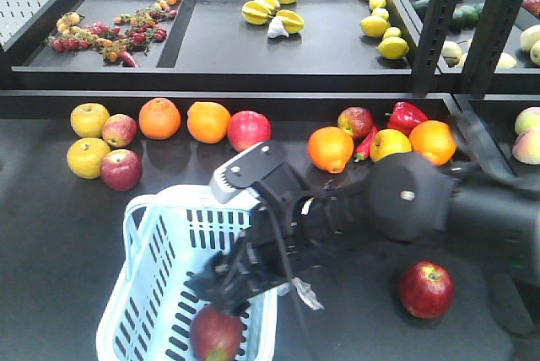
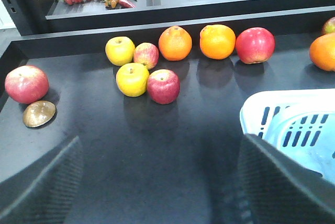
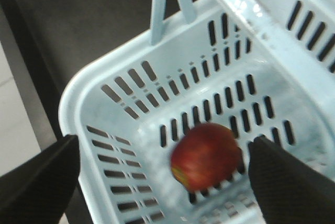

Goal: Pick three apples into basket with both arms
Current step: 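Open the right gripper to drop the apple into the basket, then move the right gripper to the second red apple and grasp it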

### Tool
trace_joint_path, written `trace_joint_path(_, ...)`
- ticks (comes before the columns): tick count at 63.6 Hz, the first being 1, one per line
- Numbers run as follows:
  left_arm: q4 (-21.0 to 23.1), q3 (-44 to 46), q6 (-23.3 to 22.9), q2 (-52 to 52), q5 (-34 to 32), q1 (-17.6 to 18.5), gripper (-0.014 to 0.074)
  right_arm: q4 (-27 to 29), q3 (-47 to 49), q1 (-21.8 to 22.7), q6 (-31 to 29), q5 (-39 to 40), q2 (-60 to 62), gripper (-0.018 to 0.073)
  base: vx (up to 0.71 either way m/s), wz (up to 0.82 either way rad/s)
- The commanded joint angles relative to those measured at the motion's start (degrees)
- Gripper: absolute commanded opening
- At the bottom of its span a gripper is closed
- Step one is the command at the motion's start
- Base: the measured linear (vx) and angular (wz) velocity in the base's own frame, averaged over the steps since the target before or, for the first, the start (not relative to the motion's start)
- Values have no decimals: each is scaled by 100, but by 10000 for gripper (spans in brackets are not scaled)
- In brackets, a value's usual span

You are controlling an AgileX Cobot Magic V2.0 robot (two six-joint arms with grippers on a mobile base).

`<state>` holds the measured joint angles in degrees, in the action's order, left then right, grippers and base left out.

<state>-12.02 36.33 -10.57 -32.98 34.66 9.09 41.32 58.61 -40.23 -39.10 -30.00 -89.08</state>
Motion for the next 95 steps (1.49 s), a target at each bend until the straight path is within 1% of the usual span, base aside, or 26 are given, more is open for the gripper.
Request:
trace_joint_path(1, -48, 144, -54, -19, -349, 6, 587, -1236, 175, 29, 1064, -115, 510, 599, 0, 0)
trace_joint_path(2, -48, 144, -54, -19, -349, 6, 587, -1531, 175, 29, 1327, -162, 567, 598, 0, 0)
trace_joint_path(4, -48, 144, -54, -19, -349, 6, 587, -1921, 175, 29, 1686, -293, 643, 597, 0, 0)
trace_joint_path(7, -48, 144, -54, -19, -349, 6, 587, -2663, 175, 70, 2403, -524, 766, 596, 0, 0)
trace_joint_path(12, -48, 144, -54, -19, -349, 6, 587, -3428, 175, 285, 3244, -951, 915, 594, 0, 0)
trace_joint_path(16, -48, 144, -54, -19, -349, 6, 587, -3854, 169, 616, 3647, -1229, 950, 594, 0, 0)
trace_joint_path(18, -48, 144, -54, -19, -349, 6, 587, -3989, 169, 839, 3745, -1335, 956, 594, 0, 0)
trace_joint_path(22, -48, 144, -54, -19, -349, 6, 587, -4069, 169, 1247, 3754, -1452, 948, 594, 0, 0)
trace_joint_path(32, -48, 144, -54, -19, -349, 6, 587, -4069, 169, 2427, 3749, -1493, 901, 594, 0, 0)
trace_joint_path(39, -48, 144, -54, -19, -349, 6, 587, -4080, 169, 3121, 3715, -1546, 781, 594, 0, 0)
trace_joint_path(45, -48, 144, -54, -19, -349, 6, 587, -4091, 169, 3580, 3633, -1591, 556, 594, 0, 0)
trace_joint_path(48, -48, 144, -54, -19, -349, 6, 587, -4091, 169, 3719, 3521, -1591, 421, 594, 0, 0)
trace_joint_path(51, -48, 144, -54, -19, -349, 6, 587, -4091, 169, 3807, 3387, -1591, 221, 594, 0, 0)
trace_joint_path(57, -48, 144, -54, -19, -349, 6, 587, -3955, 165, 3807, 3260, -1524, -62, 594, 0, 0)
trace_joint_path(64, -54, 144, -54, -19, -349, 6, 587, -3666, 165, 3703, 3096, -1320, -398, 594, 0, 0)
trace_joint_path(75, -48, 144, -54, -19, -349, 6, 587, -3613, 165, 3497, 3016, -1184, -900, 594, 0, 0)
trace_joint_path(85, -48, 144, -54, -19, -349, 6, 587, -3680, 165, 3462, 3011, -1016, -1427, 594, 0, 0)
trace_joint_path(95, -48, 144, -54, -19, -349, 6, 587, -4132, 165, 3462, 3234, -811, -1901, 594, 0, 0)
